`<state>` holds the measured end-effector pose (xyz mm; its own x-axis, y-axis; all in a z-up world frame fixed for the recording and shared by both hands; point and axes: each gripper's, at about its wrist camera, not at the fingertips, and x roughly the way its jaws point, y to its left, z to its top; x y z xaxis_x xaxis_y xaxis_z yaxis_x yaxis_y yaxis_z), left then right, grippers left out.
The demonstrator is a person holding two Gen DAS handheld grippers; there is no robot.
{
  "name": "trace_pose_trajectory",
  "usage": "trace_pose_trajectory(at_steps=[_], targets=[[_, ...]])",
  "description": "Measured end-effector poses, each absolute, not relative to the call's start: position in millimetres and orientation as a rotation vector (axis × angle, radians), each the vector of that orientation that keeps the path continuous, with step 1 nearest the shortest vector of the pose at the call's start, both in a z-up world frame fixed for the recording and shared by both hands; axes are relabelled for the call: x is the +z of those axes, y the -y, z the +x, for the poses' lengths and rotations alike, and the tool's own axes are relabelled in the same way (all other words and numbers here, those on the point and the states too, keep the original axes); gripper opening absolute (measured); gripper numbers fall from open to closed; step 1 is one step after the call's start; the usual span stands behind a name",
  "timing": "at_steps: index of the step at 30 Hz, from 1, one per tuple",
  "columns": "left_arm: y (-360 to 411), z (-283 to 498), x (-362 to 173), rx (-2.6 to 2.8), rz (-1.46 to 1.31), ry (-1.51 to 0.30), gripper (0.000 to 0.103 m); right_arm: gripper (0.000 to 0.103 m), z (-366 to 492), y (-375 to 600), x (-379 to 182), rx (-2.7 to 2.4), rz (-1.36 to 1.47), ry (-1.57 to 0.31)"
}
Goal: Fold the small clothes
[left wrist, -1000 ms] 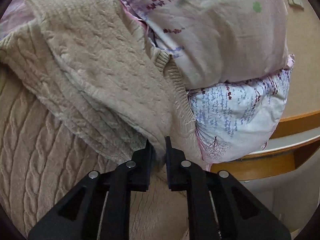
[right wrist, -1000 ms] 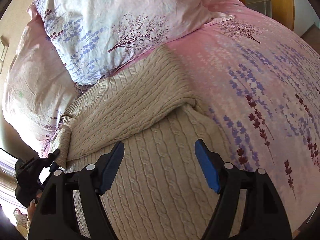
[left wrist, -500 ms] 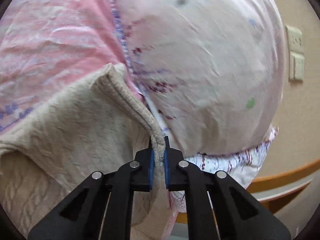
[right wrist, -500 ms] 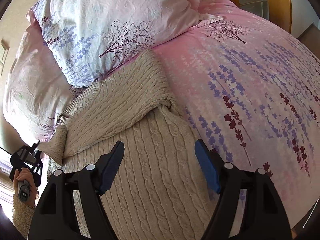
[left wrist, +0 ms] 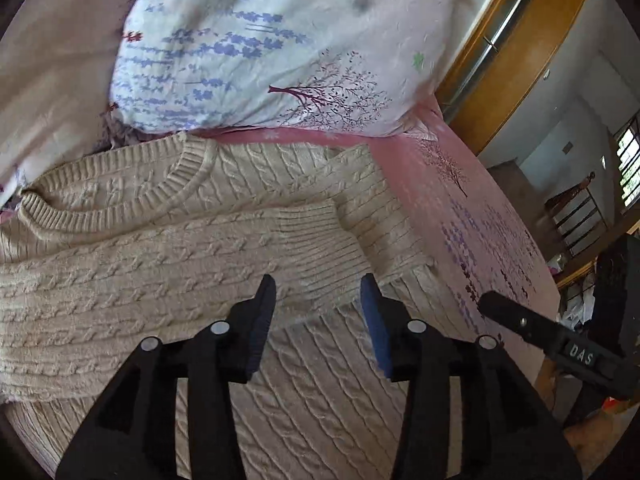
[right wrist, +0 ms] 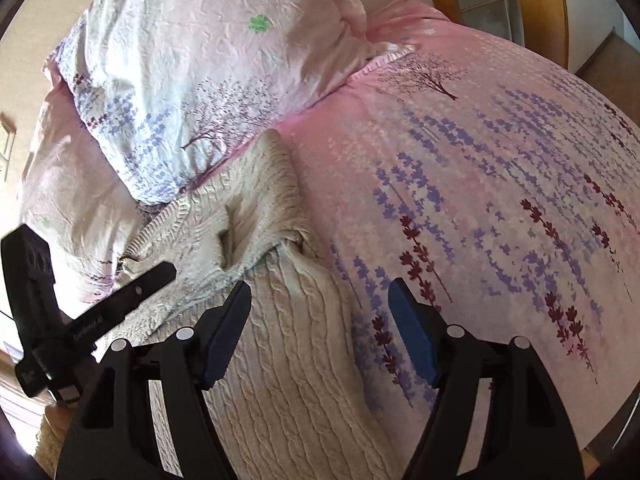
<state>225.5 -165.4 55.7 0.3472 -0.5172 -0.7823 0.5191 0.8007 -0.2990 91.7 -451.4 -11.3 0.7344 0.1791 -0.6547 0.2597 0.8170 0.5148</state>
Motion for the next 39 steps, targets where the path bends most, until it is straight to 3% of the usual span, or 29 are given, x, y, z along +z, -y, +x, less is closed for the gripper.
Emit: trace_pose_trajectory(at_steps=[3,10,13,17,18,24,29,31,32,35,39], targets=[[108.6,214.3,59.6,-0.569,-0.035,-0.986,0.053,0.051,116.8,441.5,-0.9,0.068,0.632,-0.762],[-47.1,163.2,48.5,-0.225,-0.096,-1.01,0.053,0.047,176.9,404.6,-8.8,0.165,0.592,-0.876],[-93.6,138.4,41.8,-0.131,-0.141,-1.04,0.053,0.041,190.3,399.4,-21.0,0.171,0.612,-0.93],[-121.3,116.3,30.4,-0.066,-0.178,-1.071,0.053,0.012,199.2,387.7,-29.1,0.195,0.584,-1.001],[-123.9,112.4,28.3,-0.064,-0.191,-1.075,0.053,0.009,199.1,382.6,-23.2,0.2,0.552,-0.986],[-120.7,104.4,16.3,-0.071,-0.213,-1.107,0.053,0.008,188.6,372.6,45.1,0.143,0.402,-0.703],[-119.1,98.5,13.5,-0.092,-0.214,-1.105,0.054,0.009,209.4,393.8,-7.9,0.019,0.454,-0.946],[-121.6,97.1,13.7,-0.111,-0.235,-1.111,0.054,0.012,197.9,409.7,-13.9,0.032,0.567,-0.964],[-123.8,96.3,13.7,-0.124,-0.257,-1.113,0.054,0.017,189.1,416.6,-9.8,0.043,0.596,-0.943],[-130.6,93.5,13.4,-0.154,-0.314,-1.118,0.055,0.046,156.4,441.1,2.8,0.073,0.633,-0.889],[-138.3,90.2,12.1,-0.196,-0.381,-1.116,0.055,0.048,122.8,473.5,-4.4,0.076,0.663,-0.937]])
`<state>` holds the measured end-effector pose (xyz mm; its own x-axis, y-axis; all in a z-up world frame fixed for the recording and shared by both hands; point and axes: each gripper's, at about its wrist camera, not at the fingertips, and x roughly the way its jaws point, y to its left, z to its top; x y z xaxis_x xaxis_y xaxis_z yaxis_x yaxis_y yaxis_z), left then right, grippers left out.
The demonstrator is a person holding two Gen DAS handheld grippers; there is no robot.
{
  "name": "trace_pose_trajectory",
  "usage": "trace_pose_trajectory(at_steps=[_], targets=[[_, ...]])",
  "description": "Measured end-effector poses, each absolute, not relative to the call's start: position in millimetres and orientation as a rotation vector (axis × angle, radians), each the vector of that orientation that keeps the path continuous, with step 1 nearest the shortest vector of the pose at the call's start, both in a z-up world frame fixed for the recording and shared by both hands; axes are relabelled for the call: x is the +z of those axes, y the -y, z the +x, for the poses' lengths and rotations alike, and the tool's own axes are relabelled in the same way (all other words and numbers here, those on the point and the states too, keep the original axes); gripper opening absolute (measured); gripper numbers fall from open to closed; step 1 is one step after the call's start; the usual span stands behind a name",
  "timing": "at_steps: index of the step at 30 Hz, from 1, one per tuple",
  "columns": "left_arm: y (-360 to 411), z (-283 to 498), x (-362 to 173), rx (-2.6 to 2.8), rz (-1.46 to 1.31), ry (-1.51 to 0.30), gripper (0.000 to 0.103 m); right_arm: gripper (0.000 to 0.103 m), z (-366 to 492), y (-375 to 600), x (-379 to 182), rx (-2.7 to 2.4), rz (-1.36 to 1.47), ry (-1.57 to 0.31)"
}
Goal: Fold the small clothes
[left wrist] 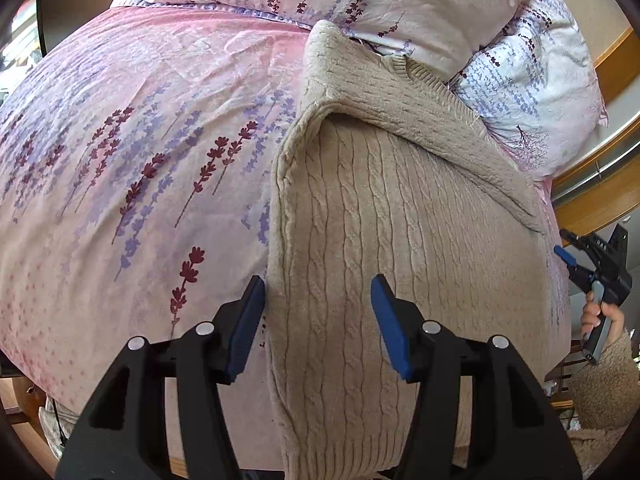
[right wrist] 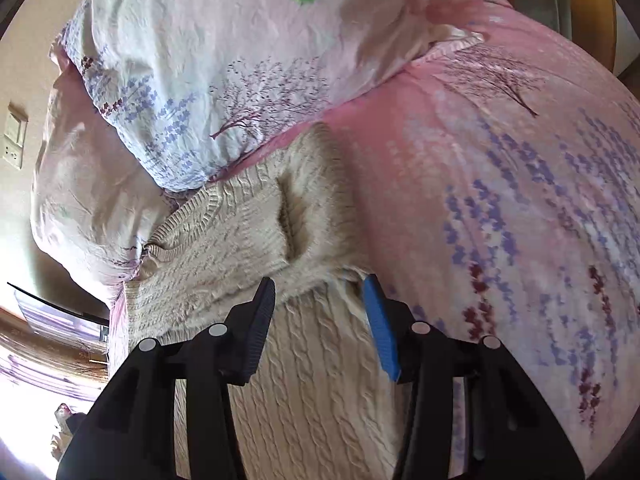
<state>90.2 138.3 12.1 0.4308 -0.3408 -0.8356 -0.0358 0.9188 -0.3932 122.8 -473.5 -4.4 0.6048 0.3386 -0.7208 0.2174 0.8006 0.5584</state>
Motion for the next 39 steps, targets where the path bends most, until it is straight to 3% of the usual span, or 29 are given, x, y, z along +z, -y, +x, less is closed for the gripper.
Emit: trace_pose_trajectory(at_steps=[16,18,25,28,30,32,39], targets=[[-135.6,60.8,-1.3,-0.42,-0.609,-1.188,0.039,0.046,30.3,469.3,-71.5,0.419,0.999,-1.144],[-131.3,52.6,-2.6,-0.445,-0.612,-1.203,0.038,0.036,19.1,471.7,-70.7,0.418,0.98,-1.156],[-123.1,30.9,-7.1,-0.498,-0.629,-1.262,0.034,0.036,-5.2,458.0,-70.3,0.557,0.919,-1.262],[-120.7,26.4,-7.2,-0.512,-0.614,-1.281,0.03,0.03,-7.8,445.7,-71.6,0.59,0.874,-1.298],[-119.9,26.0,-8.0,-0.514,-0.613,-1.295,0.025,0.021,-7.9,442.9,-71.0,0.59,0.856,-1.295],[-117.2,27.7,-7.8,-0.52,-0.597,-1.308,0.011,0.01,-4.4,440.5,-65.3,0.593,0.828,-1.265],[-128.4,46.9,27.5,-0.551,-0.593,-1.141,0.007,0.008,14.3,446.8,-15.7,0.575,0.807,-1.004]])
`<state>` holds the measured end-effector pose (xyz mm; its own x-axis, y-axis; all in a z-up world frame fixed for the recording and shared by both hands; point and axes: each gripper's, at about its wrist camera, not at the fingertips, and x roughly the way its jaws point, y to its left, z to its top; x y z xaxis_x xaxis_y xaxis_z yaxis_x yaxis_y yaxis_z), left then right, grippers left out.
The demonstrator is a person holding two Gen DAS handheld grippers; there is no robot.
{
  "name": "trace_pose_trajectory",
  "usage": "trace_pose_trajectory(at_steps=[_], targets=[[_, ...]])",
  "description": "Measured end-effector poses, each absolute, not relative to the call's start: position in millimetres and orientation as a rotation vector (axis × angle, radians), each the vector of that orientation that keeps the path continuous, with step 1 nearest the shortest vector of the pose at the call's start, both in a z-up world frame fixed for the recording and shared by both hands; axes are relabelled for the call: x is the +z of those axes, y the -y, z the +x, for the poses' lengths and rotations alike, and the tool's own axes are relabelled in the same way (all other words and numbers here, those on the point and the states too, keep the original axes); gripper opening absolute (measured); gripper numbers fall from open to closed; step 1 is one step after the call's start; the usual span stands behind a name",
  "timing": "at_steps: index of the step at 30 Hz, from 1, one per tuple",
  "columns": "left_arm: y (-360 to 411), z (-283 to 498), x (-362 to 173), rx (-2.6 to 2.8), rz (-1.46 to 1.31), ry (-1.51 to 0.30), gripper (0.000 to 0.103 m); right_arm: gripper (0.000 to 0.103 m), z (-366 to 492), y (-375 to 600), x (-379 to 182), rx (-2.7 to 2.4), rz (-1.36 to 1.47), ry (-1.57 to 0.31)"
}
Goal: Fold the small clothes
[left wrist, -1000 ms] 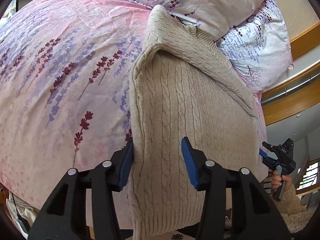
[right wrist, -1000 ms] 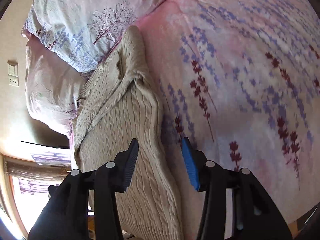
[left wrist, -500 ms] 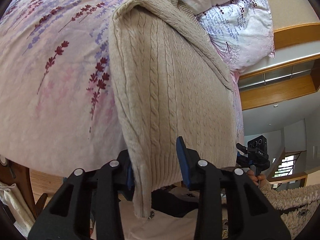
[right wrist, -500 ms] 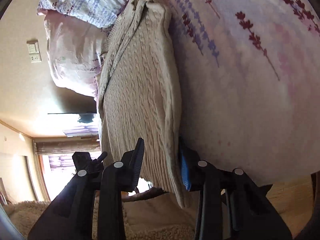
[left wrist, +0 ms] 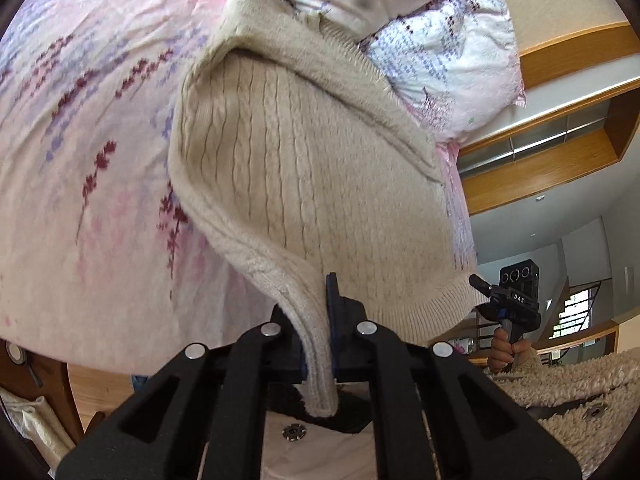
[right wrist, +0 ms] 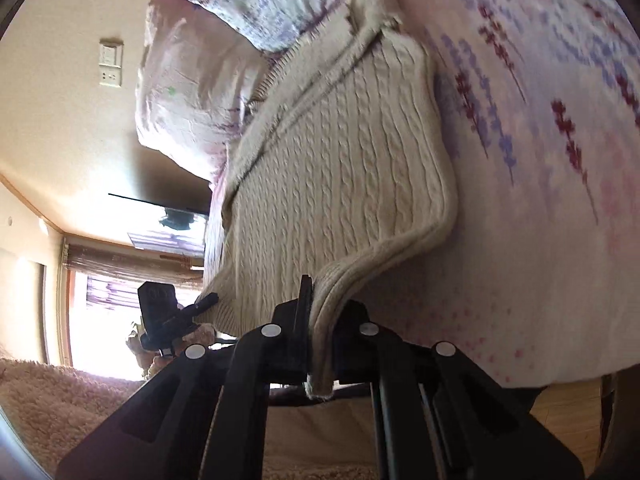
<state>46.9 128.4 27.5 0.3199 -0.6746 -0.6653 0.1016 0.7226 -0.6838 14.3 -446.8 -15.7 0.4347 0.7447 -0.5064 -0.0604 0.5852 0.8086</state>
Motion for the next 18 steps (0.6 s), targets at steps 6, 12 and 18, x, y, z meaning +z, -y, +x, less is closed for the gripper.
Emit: trace_pose_trajectory(at_steps=[6,12,18], targets=[[-156.7,78.2,58.7,-0.537,-0.693,-0.96,0.007,0.008,33.3,451.9,22.1,0.569,0.789,-0.823],[-164.1,117.2,88.1,-0.533,-0.723,-0.838,0.006,0.008,52.5,465.0,48.1,0.562,0.797,-0.682],[-158.3,163.9,111.1,-0.522,-0.693,-0.772,0.006,0.008,85.5,466.8,72.3,0.561,0.771,-0.589]])
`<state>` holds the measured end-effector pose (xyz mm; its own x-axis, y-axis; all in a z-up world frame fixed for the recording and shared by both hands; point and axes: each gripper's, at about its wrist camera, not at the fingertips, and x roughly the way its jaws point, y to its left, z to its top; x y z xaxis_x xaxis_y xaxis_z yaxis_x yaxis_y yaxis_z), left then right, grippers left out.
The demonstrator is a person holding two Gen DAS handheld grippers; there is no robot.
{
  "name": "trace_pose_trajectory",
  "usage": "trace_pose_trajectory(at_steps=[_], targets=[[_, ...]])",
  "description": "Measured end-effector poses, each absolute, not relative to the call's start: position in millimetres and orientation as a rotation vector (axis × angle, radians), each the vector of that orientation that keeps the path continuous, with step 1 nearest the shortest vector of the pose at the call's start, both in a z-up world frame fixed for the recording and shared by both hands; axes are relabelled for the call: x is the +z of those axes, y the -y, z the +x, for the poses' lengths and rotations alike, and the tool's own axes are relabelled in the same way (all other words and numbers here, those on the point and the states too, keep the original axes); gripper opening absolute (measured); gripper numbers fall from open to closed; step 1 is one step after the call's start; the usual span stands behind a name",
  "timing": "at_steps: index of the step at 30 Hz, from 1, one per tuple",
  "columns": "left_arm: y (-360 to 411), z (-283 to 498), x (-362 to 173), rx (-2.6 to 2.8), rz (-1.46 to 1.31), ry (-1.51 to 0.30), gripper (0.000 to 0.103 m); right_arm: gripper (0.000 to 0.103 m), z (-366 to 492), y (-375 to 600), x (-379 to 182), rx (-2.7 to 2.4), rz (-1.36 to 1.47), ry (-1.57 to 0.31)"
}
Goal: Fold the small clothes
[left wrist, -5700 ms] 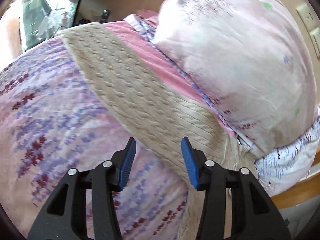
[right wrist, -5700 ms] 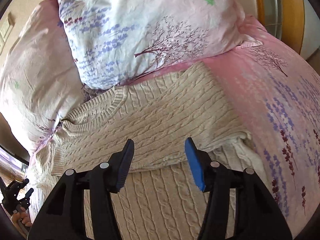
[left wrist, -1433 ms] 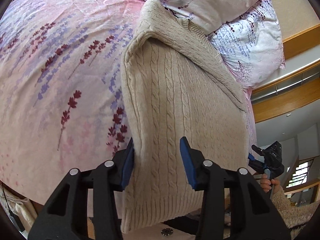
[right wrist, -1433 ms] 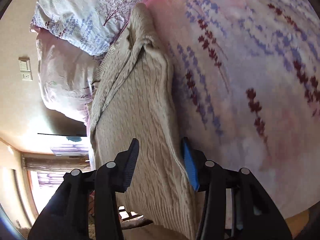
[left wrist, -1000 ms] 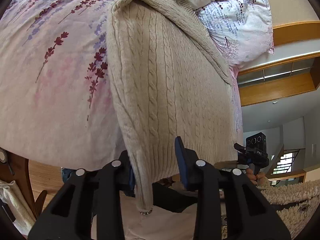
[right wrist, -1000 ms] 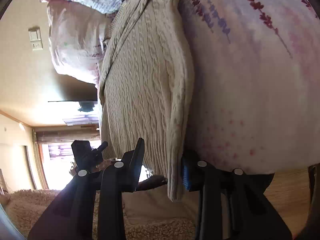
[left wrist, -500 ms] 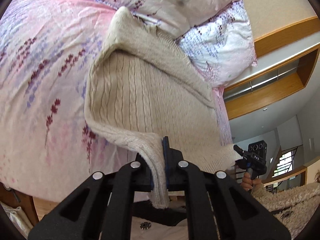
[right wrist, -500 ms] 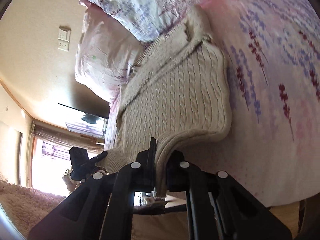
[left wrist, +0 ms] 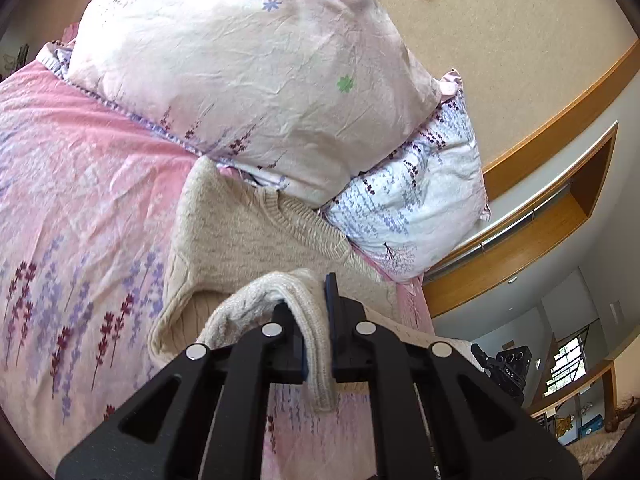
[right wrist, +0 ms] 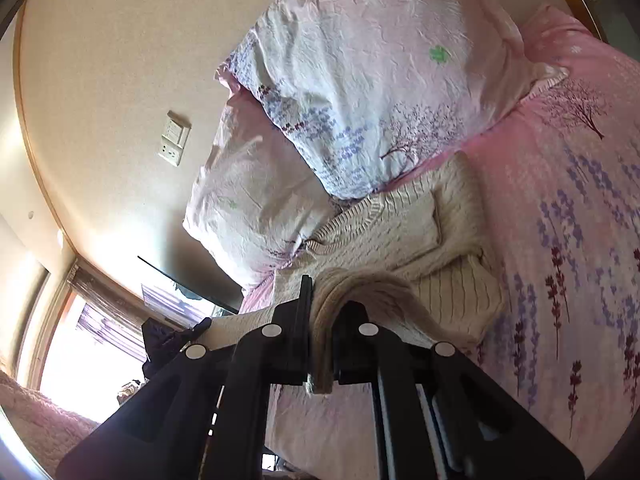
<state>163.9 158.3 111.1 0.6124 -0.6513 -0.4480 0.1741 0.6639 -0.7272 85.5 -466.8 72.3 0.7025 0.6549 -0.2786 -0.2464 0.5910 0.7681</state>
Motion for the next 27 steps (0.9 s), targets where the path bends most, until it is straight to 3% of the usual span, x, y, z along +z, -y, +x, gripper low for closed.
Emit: trace_pose_trajectory(at_steps=[12,20,27], targets=[[-141.8,249.6,109.6,-0.485,-0.641,-0.767,0.006,0.008,166.0,462.1,77.8,0.496,0.758,-0.54],[-131.2,303.0,40.3,-0.373,-0.704,-0.936,0.006,0.008,235.9,455.8,23.4,0.311,0.817,-0.721],[-124.7,338.0,10.6,-0.296,-0.729,-1.007,0.007,0.008,279.6,458.6,-6.4,0.199,0.898,-0.83]])
